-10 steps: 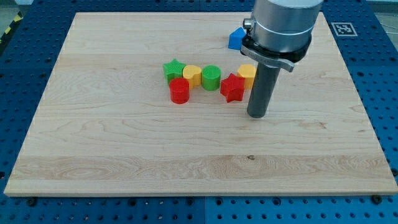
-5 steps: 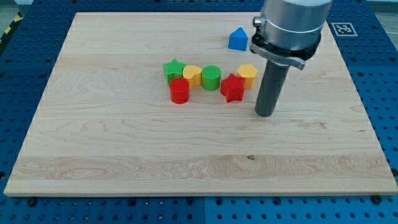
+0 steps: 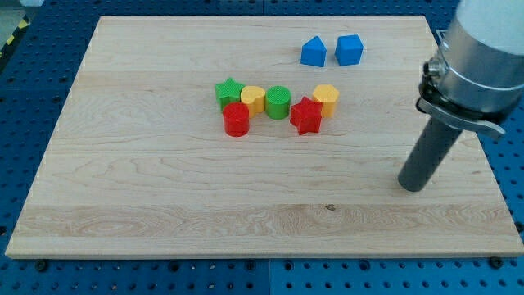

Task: Move your arm to the bottom right of the board

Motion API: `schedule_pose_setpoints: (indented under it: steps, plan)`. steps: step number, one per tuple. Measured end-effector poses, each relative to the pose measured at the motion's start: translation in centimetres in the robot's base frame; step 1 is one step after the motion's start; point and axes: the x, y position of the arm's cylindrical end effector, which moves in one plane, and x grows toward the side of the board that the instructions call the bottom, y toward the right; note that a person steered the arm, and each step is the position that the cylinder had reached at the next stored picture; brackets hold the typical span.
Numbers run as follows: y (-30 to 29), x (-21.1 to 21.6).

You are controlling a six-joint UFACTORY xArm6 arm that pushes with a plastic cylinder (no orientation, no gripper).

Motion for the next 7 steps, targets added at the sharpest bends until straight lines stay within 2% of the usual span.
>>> schedule_pose_setpoints:
  steps: [4,7]
  plan:
    - [4.6,7.1]
    - [5.7,7.3]
